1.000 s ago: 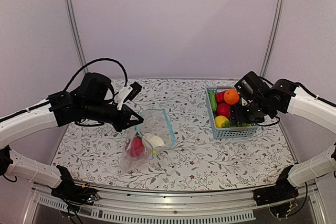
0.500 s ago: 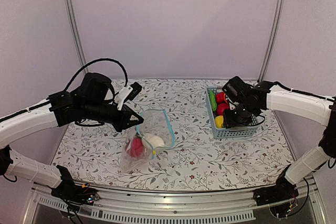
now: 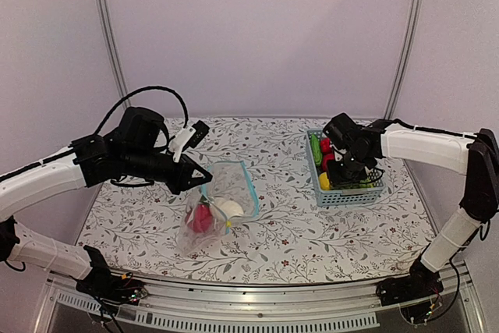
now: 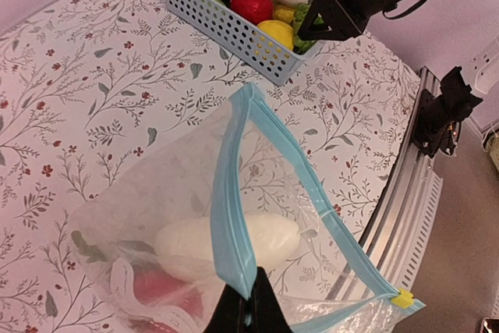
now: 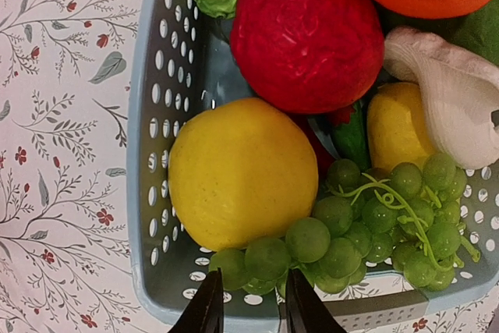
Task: Place the food in the zip-top bag and seal the zipper
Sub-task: Pick up the fake fruit from the bin.
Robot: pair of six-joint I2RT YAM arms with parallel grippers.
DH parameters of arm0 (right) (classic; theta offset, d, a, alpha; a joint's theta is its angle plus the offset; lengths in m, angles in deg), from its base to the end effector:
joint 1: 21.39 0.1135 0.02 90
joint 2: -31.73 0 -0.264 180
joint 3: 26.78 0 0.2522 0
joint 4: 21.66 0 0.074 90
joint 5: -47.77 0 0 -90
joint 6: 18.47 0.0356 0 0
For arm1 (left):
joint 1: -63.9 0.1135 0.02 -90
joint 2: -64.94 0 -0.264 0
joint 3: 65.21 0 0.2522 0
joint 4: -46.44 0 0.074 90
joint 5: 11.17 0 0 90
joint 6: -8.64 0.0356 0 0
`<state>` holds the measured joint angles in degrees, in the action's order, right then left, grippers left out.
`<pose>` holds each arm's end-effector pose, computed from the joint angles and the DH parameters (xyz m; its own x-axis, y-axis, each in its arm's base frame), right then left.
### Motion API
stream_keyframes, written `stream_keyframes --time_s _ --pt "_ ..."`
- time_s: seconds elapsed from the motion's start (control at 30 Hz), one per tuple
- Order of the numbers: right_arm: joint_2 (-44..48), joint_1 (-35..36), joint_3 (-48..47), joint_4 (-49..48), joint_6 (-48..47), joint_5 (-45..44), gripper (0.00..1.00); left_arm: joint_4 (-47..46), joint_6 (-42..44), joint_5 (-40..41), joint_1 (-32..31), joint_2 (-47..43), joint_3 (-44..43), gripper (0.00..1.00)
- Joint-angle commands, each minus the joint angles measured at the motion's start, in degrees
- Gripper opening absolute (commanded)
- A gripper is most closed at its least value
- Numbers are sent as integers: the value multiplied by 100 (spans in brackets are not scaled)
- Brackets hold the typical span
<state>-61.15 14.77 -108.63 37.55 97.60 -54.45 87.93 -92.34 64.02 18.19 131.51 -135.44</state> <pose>0.2609 0.1813 0.2265 -0.9106 -0.1335 -0.3912 -0.1322 0.9908 -0.0304 0.1697 -0.1870 0.3053 -0.5791 0.3299 -0.7455 0.7362 0.6045 -0.3043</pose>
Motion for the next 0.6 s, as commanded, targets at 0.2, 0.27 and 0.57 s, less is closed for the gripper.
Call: stream_keyframes --time_s 0.2,0.27,0.57 --pt "285 -246 317 -322 166 -61 23 -27 -15 -89 89 -116 26 0" --pt "283 -265 323 -340 126 -47 23 20 -10 -61 89 -137 6 0" --pt "114 -349 463 -721 158 248 18 31 15 -166 89 161 -79 0"
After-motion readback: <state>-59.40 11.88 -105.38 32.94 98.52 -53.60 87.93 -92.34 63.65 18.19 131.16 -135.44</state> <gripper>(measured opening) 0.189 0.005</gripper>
